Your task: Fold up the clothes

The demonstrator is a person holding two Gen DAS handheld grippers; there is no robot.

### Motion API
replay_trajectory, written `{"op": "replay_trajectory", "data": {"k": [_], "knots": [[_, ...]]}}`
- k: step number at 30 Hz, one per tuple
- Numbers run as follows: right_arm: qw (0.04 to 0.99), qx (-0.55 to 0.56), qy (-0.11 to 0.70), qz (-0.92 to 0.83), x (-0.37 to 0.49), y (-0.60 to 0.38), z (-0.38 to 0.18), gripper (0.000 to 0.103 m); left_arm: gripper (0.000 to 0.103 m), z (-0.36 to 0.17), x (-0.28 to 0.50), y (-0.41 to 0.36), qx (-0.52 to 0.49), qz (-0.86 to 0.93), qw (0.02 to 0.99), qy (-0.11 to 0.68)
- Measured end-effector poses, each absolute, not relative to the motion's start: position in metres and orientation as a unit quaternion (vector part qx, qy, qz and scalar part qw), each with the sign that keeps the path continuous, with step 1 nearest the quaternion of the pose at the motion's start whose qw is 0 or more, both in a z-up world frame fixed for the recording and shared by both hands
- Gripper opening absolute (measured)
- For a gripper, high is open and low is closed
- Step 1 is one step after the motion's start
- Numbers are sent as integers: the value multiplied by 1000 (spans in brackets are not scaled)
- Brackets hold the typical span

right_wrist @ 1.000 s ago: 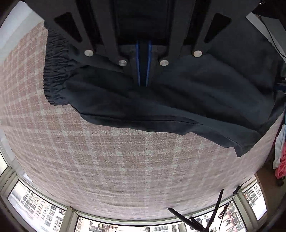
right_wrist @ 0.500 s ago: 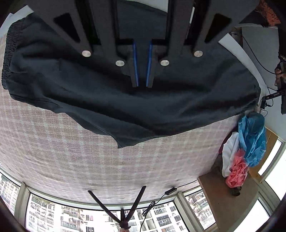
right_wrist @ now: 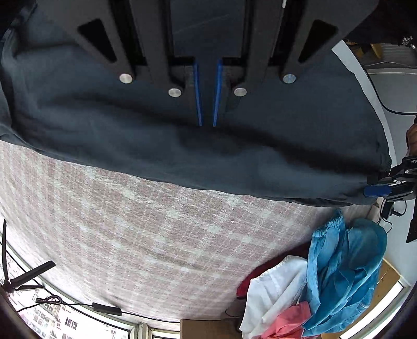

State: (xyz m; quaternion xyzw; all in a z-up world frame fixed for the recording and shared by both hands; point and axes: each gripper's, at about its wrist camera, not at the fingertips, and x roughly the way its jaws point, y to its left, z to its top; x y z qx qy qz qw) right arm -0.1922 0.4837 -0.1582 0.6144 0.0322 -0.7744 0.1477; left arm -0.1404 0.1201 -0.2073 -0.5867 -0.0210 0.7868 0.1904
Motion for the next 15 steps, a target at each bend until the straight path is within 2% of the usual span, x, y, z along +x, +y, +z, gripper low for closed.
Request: {"op": "replay_trajectory", "data": {"k": [1, 2, 3, 7, 10, 15], "knots": [[145, 618, 35, -772, -189, 484, -160, 9, 38, -213, -145, 122, -586, 790, 179, -2], [146, 620, 36, -770, -184, 485, -159, 9, 33, -218, -150, 122, -585, 794, 166, 17], [147, 624, 37, -766, -179, 485, -157, 9, 38, -216, -154, 119, -580, 799, 158, 21], [153, 640, 42, -752, -158, 488, -150, 9, 37, -202, -157, 103, -586, 789, 180, -41], [162, 630, 24, -759, -157, 486, -140, 9, 38, -187, -157, 119, -570, 787, 228, -52], [177, 589, 10, -789, -201, 462, -121, 9, 36, -187, -179, 162, -575, 782, 239, 21]]}}
